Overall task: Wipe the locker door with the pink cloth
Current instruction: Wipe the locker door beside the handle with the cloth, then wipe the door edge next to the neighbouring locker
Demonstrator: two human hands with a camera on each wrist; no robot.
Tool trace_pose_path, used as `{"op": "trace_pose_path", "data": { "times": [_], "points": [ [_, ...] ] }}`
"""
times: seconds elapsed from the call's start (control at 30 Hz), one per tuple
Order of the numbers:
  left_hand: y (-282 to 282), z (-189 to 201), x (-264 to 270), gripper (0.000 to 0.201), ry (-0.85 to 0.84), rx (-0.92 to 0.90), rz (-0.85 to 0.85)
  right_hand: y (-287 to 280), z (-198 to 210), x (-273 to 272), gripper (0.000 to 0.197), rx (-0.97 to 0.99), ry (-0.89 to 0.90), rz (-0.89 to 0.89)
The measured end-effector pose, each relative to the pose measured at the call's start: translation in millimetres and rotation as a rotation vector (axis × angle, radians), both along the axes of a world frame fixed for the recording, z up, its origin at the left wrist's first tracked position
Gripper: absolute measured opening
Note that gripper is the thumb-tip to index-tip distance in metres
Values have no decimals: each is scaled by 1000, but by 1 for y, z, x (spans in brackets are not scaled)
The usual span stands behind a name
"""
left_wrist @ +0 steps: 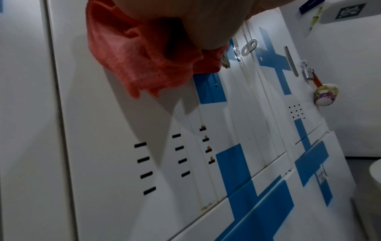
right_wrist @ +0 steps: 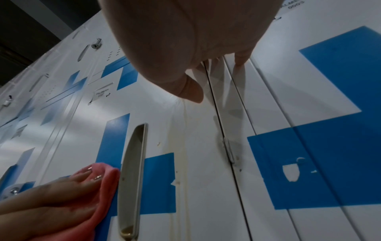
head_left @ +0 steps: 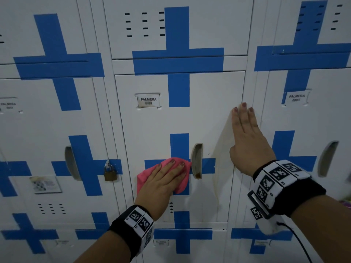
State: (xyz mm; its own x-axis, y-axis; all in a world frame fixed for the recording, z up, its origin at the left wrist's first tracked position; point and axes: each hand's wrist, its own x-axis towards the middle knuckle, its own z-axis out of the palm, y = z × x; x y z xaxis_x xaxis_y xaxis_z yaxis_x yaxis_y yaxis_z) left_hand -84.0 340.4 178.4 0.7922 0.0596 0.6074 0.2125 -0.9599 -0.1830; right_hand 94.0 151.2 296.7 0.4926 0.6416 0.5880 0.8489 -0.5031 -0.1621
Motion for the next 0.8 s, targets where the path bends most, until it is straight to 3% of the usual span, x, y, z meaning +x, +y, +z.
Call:
{"op": "trace_pose_path", "data": {
  "times": [0.17, 0.3, 0.4, 0.5, 0.63, 0.7, 0.8],
  "points": [
    [3, -5, -1, 74, 4, -3, -57, -1, 0, 3, 87, 32, 3, 23],
    [-5, 13, -1, 54, -49, -93, -114, -5, 3, 0, 83, 77, 6, 55],
    [-26, 38, -5, 27, -177, -436, -182, -8, 4, -11, 77, 124, 51, 95],
    [-37, 59, -6, 24, -265, -790, -247, -8, -5, -30, 66, 166, 110, 191],
    [-55, 85, -2, 22, -372, -1089, -425, -5, -16, -56, 40, 233, 359, 295],
    [-69, 95, 1, 21, -375, -1216, -520, -3, -16, -65, 37, 248, 546, 342],
    [-81, 101, 6, 27, -304, -1233, -639, -4, -11, -72, 23, 377, 825, 475]
  ]
}}
